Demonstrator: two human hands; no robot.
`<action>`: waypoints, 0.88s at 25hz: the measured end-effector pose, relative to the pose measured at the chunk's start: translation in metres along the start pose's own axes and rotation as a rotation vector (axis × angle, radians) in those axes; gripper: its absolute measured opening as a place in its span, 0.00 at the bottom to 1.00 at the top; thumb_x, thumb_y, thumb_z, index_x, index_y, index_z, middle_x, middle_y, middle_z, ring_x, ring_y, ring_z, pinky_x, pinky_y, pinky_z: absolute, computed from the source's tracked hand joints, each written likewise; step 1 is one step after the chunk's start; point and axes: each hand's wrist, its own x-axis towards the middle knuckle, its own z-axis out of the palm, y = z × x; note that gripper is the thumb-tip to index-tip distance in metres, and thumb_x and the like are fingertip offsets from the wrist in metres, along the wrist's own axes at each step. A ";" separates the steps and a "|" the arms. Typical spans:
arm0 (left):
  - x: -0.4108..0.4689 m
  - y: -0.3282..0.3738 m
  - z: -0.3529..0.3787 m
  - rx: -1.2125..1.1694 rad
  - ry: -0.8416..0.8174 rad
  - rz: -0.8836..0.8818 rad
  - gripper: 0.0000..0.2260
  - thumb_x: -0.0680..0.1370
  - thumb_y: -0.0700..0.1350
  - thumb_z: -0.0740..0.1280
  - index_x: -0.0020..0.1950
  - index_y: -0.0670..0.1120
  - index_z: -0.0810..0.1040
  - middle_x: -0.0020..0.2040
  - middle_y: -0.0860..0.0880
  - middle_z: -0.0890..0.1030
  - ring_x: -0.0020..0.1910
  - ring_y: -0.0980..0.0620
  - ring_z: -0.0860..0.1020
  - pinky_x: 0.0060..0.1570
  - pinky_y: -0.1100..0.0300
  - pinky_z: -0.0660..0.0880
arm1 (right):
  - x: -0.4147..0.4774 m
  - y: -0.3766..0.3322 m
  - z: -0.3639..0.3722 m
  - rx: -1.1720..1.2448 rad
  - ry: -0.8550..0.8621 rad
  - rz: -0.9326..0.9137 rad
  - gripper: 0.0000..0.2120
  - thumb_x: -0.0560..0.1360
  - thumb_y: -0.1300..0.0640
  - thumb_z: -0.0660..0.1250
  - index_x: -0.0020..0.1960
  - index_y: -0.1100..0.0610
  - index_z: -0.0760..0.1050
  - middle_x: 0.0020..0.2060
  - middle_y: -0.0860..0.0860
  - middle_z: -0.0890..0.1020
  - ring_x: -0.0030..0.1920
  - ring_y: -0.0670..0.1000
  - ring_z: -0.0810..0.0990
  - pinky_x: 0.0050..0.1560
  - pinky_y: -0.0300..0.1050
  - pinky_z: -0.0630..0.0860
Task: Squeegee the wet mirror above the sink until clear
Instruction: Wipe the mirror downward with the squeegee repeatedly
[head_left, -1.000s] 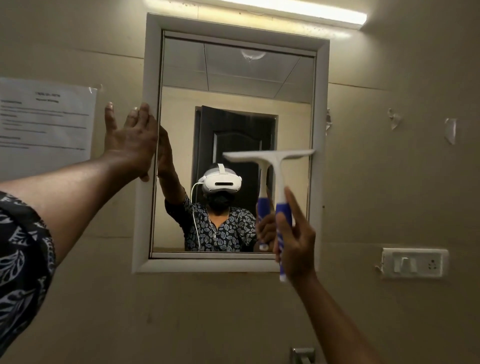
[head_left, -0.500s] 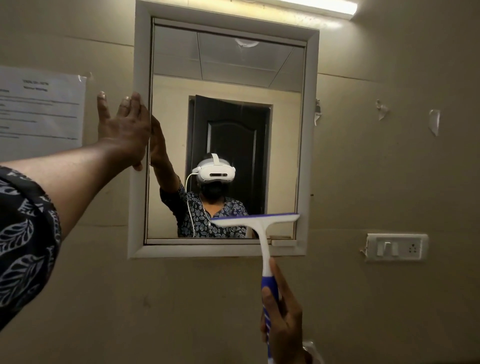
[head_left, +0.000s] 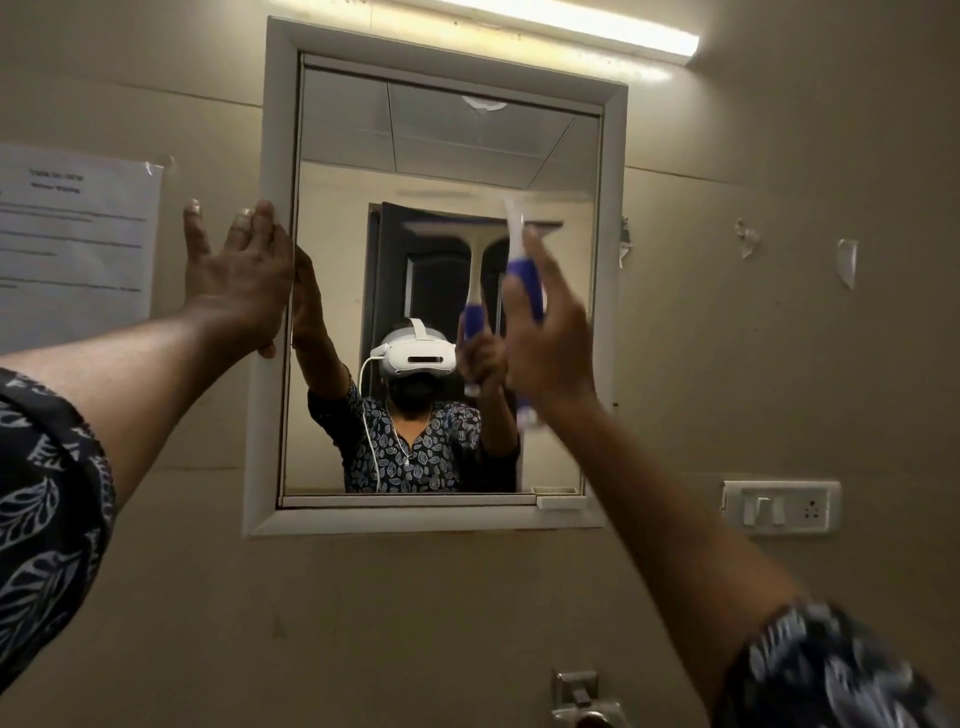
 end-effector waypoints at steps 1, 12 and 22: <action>0.001 0.000 0.001 -0.003 0.002 -0.003 0.57 0.63 0.53 0.78 0.78 0.40 0.42 0.78 0.41 0.42 0.78 0.43 0.45 0.72 0.36 0.43 | 0.029 -0.009 0.006 -0.009 0.036 0.001 0.21 0.80 0.57 0.56 0.72 0.55 0.61 0.40 0.46 0.76 0.29 0.39 0.72 0.27 0.27 0.71; 0.003 0.001 0.002 0.019 -0.001 -0.019 0.58 0.62 0.54 0.79 0.78 0.41 0.43 0.78 0.42 0.42 0.78 0.44 0.45 0.71 0.37 0.42 | 0.132 -0.037 0.038 -0.119 0.056 -0.030 0.22 0.79 0.55 0.55 0.73 0.52 0.61 0.66 0.50 0.74 0.63 0.50 0.73 0.53 0.36 0.69; 0.003 -0.003 0.004 0.039 0.014 0.000 0.59 0.62 0.57 0.78 0.78 0.40 0.41 0.78 0.42 0.42 0.78 0.44 0.44 0.71 0.36 0.41 | -0.032 0.004 0.043 0.031 0.048 0.043 0.21 0.81 0.54 0.54 0.73 0.50 0.58 0.30 0.46 0.72 0.29 0.44 0.77 0.28 0.36 0.78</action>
